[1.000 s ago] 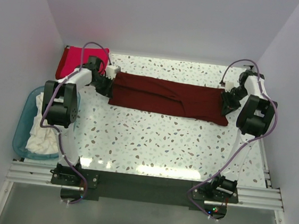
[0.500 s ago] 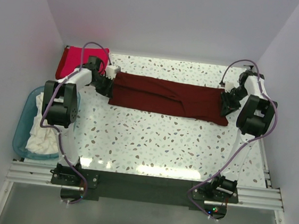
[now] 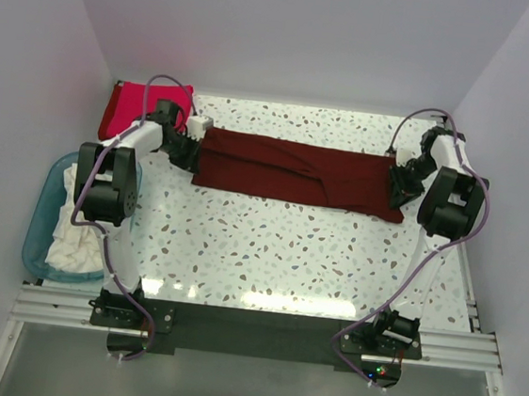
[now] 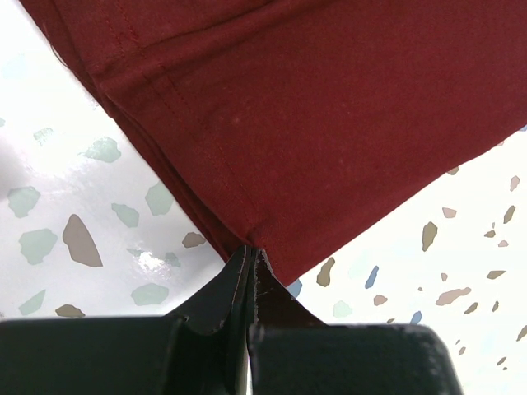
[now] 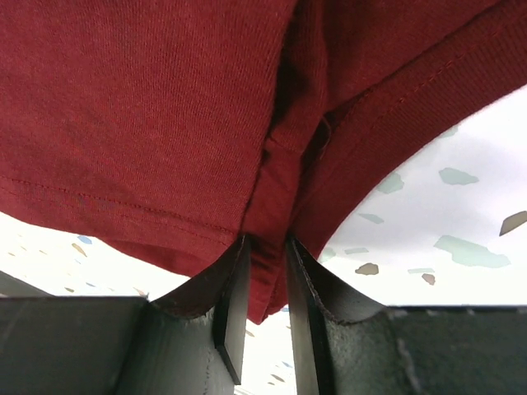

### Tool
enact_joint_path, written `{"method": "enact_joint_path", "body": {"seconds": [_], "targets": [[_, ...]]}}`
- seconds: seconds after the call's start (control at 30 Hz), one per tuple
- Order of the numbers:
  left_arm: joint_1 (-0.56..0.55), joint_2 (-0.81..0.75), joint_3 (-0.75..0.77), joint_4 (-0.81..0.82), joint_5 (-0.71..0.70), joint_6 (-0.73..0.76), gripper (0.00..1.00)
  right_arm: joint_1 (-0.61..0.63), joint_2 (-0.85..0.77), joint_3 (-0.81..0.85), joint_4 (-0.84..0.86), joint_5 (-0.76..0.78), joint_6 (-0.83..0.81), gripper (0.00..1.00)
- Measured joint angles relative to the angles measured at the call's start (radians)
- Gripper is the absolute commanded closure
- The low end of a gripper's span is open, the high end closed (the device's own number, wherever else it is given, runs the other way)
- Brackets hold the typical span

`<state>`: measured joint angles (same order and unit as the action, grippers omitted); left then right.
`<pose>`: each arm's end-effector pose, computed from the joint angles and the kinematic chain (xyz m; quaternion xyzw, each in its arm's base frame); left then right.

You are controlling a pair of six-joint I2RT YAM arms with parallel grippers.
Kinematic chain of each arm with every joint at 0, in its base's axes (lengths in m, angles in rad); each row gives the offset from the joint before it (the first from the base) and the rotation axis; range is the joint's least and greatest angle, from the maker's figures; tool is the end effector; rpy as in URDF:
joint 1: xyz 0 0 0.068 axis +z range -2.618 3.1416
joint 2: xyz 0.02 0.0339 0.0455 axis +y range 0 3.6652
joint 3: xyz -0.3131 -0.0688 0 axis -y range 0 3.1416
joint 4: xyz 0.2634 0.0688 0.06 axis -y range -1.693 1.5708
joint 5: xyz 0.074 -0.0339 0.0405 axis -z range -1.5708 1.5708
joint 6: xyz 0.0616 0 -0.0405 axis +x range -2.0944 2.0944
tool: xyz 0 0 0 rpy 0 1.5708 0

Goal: Fold and stack the t-shirts
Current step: Fold the tshirt

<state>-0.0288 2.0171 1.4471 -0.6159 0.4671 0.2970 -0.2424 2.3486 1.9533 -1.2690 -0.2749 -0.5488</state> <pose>0.4567 -0.0409 0.1847 0.1985 0.9351 -0.2002 0.2148 0.4830 -0.1022 0.1578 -0.1447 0.9789 0.1441 0.0100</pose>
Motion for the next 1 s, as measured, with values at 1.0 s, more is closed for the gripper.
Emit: {"method": "enact_joint_path", "body": {"seconds": [1.0], "targets": [[0.007,-0.129,-0.097,-0.023,-0.009,0.037,1.0,0.0,-0.114,-0.101,-0.024,0.09,-0.105,1.0]]}}
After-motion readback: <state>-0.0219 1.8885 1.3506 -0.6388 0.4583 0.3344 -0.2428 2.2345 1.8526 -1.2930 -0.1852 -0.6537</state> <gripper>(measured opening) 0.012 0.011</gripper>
